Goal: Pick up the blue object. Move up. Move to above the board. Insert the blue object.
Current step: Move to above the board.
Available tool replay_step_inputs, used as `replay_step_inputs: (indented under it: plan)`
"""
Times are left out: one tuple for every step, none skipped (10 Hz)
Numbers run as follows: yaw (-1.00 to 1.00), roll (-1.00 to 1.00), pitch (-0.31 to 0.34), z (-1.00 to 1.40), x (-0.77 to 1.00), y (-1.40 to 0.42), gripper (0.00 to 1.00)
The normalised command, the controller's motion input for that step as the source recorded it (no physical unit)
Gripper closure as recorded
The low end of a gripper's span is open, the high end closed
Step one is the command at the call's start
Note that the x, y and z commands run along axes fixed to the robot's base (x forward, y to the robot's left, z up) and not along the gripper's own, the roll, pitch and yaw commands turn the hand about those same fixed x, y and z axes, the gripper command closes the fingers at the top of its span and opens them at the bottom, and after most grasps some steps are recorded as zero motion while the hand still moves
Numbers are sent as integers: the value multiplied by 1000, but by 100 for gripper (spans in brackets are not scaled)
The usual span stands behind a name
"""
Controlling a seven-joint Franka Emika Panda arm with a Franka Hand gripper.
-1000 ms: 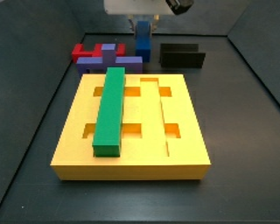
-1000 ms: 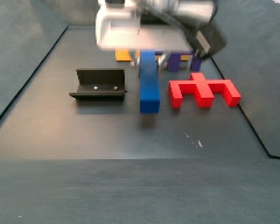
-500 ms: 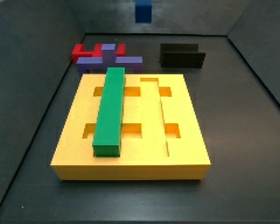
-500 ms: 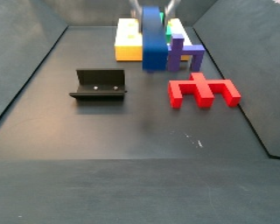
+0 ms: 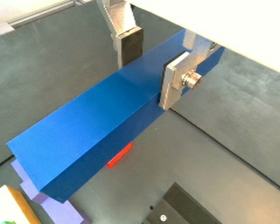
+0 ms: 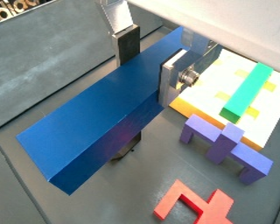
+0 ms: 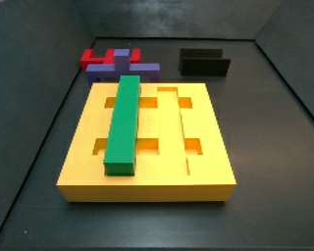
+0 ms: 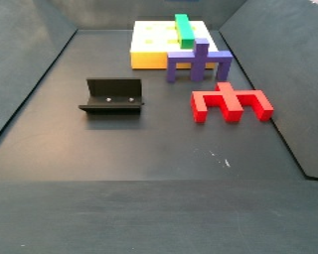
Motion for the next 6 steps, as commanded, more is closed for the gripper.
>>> replay_step_inputs:
  plan:
    - [2, -12, 54, 189, 22, 2, 100]
    - [-58, 97, 340, 201, -92, -1400, 100]
    - [-36, 122, 308, 189, -91, -1400, 100]
    - [-20, 130, 234, 196, -89, -1400, 100]
    - [0, 33, 169, 194, -76, -1400, 100]
    - [4, 25, 150, 200, -72, -1400, 100]
